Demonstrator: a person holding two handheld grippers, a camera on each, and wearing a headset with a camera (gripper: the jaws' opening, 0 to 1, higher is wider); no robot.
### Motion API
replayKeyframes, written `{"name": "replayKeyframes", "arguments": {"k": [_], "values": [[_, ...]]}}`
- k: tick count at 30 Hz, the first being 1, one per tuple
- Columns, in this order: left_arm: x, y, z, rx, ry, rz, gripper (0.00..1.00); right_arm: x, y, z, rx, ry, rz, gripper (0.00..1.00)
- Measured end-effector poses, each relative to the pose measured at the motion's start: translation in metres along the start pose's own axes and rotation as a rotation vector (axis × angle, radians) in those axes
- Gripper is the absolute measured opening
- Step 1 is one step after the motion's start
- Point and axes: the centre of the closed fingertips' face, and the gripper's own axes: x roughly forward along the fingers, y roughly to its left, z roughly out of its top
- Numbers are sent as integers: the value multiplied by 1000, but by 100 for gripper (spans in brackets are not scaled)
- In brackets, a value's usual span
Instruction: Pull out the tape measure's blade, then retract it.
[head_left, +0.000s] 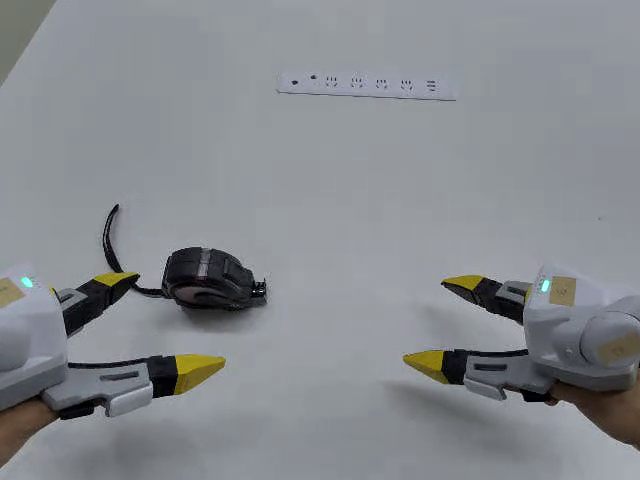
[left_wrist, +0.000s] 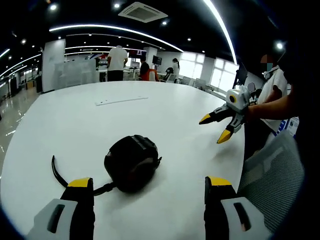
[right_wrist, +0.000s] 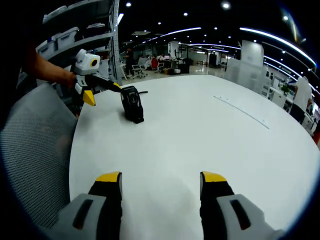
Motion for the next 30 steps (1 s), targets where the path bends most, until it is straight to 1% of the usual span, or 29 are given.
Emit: {"name": "replayKeyframes", "arguments": {"k": [2,4,9,11,13,16,20,24,27,30], "values": [[-2,-2,-3,14,6,-7,90,-2,2,-2,3,-1,-1,65],[-4,-3,-4,16,6,-12,92,-4,5,-1,28,-15,6,70],[-8,-8,-5,21,-5,-17,95,-8,12,1,17,-31,11,77],[-8,-10,-6,33,-6,-21,96,-9,13,1,19,-39,11,78],[-9,-12,-4,47,-18,-25,98,-9,13,1,18,-45,11,80],[-10,-12,-4,49,-19,-26,99,-9,15,0,18,-49,14,83],[-11,-12,-2,67,-25,-29,100,-11,18,-1,16,-51,18,86],[-11,-11,-4,83,-18,-29,100,-11,18,-3,13,-49,14,91],[-12,-9,-3,85,-21,-25,100,-11,17,-4,11,-52,6,94],[-13,-7,-3,93,-25,-18,100,-13,13,-2,31,-77,-11,97]]}}
